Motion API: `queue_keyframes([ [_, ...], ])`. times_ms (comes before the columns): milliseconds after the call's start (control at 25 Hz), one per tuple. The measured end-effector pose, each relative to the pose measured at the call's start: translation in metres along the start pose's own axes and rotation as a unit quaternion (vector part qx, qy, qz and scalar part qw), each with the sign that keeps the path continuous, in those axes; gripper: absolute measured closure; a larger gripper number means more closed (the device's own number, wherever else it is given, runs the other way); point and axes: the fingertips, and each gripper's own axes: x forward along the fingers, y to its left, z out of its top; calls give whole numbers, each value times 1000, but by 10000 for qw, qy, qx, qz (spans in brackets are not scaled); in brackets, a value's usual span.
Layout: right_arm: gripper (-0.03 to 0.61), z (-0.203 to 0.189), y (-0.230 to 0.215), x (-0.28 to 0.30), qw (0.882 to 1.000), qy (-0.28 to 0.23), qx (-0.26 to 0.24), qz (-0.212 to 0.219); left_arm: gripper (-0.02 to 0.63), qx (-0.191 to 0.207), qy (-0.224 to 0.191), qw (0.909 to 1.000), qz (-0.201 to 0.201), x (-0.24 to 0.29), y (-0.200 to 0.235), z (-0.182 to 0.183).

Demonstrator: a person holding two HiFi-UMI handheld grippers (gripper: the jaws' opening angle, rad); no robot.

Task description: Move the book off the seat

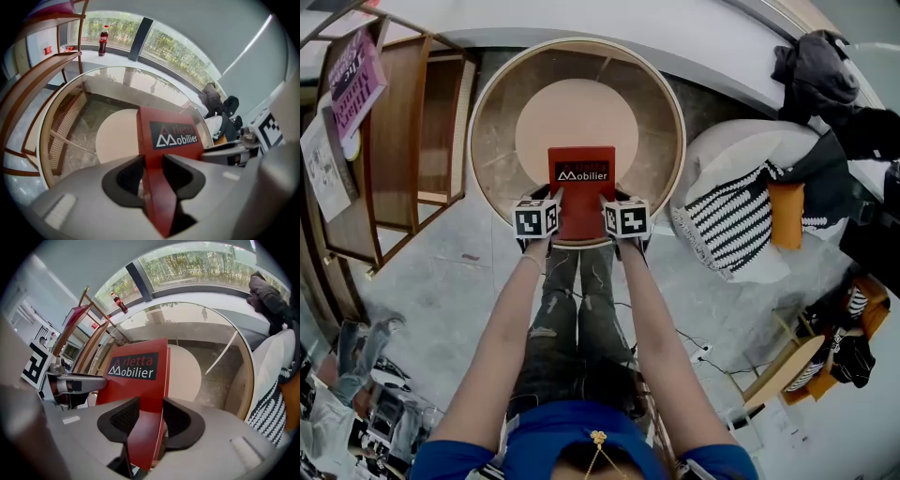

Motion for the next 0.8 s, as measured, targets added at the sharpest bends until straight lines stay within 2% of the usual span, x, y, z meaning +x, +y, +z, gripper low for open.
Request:
queue_keyframes([
  [680,437,0,-1,0,9999,-71,51,70,488,-7,-87,9999,51,-1,-1,1],
  [800,442,-1,-7,-6,9999,-55,-39,-99,488,113,-135,9998,114,-4,-2,2],
])
